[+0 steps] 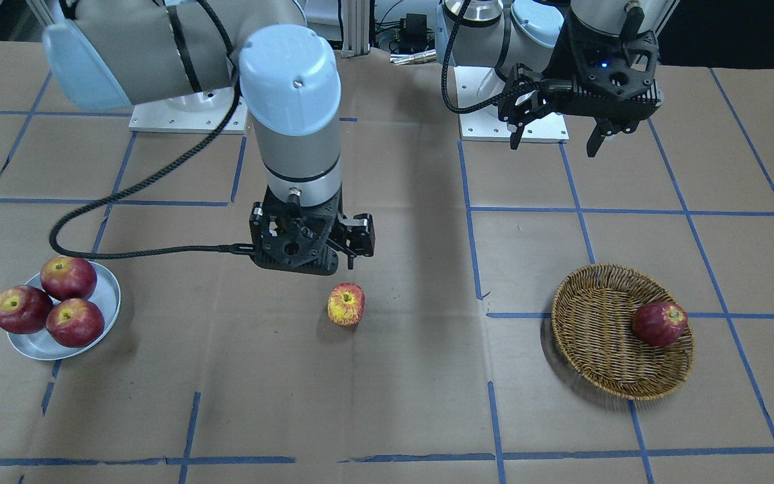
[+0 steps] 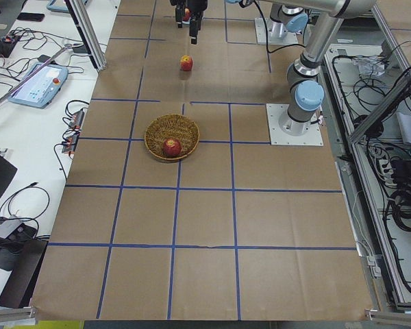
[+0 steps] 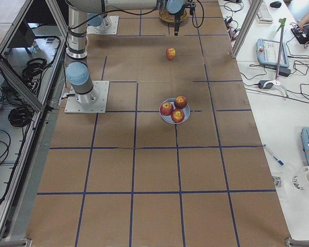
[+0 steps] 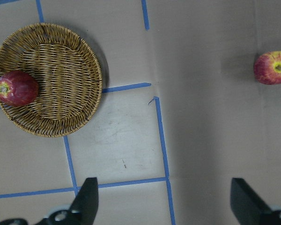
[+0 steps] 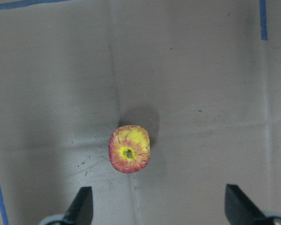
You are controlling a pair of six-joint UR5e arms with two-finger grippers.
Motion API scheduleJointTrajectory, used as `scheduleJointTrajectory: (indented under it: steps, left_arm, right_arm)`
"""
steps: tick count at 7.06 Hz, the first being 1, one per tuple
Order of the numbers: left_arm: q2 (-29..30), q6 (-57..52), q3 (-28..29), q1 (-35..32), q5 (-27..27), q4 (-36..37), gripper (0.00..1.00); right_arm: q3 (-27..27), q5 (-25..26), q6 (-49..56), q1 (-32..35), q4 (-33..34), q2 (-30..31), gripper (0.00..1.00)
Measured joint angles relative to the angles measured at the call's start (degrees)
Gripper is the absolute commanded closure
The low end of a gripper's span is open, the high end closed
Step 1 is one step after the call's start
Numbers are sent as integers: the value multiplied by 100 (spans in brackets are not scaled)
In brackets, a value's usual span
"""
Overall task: Transfer apple from basket to plate
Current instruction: 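Raise the left gripper back while the right gripper moves over the apple, then lower the right gripper and close it on the yellow-red apple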
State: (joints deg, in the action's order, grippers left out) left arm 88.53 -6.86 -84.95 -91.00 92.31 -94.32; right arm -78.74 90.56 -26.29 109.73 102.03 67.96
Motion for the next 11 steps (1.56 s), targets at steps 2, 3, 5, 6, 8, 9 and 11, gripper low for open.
scheduleJointTrajectory:
  steps: [2,3,5,6,8,9,11]
  left_arm:
    - [6,-5,-3,6,1,-1,1]
    - [6,-5,-4,9,10,-9,1]
    - [6,-6,-4,18,2,-9,1]
    - [6,-7,-4,20,-1,-8,1]
    - [6,-6,-4,21,-8,-7,1]
    - [6,-2,-4,21,-12,-7,1]
    - [6,-3,-4,21,-8,-7,1]
  right_arm:
    - [-77,28,-153,248,476,-491,0]
    - [-241,41,-171,323,779,-643,0]
    - [-881,60,-110,312,1670,-711,0]
    - [-1147,63,-79,272,1996,-718,0]
    - [-1338,49,-60,231,2204,-811,0]
    - [-1366,37,-55,227,2224,-911,0]
    - [-1405,-8,-48,224,2229,-1026,28]
